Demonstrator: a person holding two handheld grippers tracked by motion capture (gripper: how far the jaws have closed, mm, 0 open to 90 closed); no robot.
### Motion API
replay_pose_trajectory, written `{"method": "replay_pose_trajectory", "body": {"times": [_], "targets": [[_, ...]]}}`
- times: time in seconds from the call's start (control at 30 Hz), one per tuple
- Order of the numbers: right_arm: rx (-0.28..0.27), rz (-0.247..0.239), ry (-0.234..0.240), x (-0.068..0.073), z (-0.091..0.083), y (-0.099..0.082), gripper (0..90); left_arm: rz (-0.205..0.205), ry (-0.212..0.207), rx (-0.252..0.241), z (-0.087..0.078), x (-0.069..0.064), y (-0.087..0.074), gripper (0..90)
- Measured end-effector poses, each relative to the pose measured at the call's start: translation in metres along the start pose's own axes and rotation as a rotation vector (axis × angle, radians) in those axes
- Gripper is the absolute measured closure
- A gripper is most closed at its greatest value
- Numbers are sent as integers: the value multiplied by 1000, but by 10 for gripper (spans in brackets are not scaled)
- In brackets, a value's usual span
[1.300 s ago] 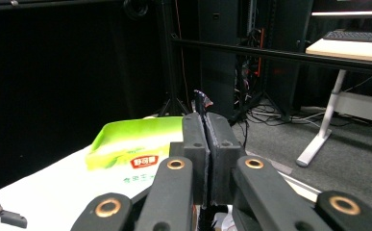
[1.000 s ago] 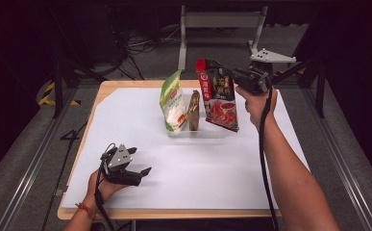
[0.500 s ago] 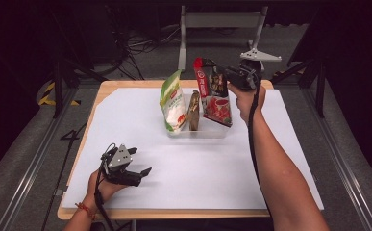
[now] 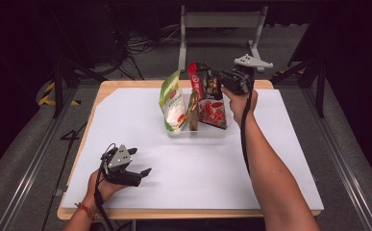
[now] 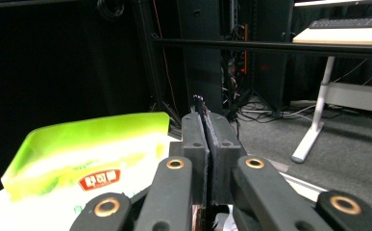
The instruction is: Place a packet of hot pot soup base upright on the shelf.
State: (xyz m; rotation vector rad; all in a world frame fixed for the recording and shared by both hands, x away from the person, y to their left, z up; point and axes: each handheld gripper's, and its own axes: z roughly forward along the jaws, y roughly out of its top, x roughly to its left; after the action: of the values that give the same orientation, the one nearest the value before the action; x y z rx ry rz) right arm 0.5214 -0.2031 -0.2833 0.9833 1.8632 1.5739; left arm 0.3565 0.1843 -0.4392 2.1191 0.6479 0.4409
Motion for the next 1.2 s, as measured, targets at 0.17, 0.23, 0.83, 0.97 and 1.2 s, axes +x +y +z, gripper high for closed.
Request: {"method": "replay_pose_trajectory", "body": {"times": [0.17, 0.23, 0.83, 0.97, 1.2], "targets": [[-16, 1, 10, -4, -6, -16, 873, 0, 3, 2, 0, 0, 0, 134], [-28, 10, 15, -6, -9, -19, 872, 4, 0, 5, 1, 0, 1, 134], [11, -83, 16, -10, -29, -23, 825, 16, 0, 25, 3, -2, 0, 134], [15, -54, 0, -17, -30, -25, 796, 12, 0, 26, 3, -2, 0, 134], [30, -51, -39, -26, -33, -25, 728, 23, -2, 38, 5, -3, 0, 134]]}}
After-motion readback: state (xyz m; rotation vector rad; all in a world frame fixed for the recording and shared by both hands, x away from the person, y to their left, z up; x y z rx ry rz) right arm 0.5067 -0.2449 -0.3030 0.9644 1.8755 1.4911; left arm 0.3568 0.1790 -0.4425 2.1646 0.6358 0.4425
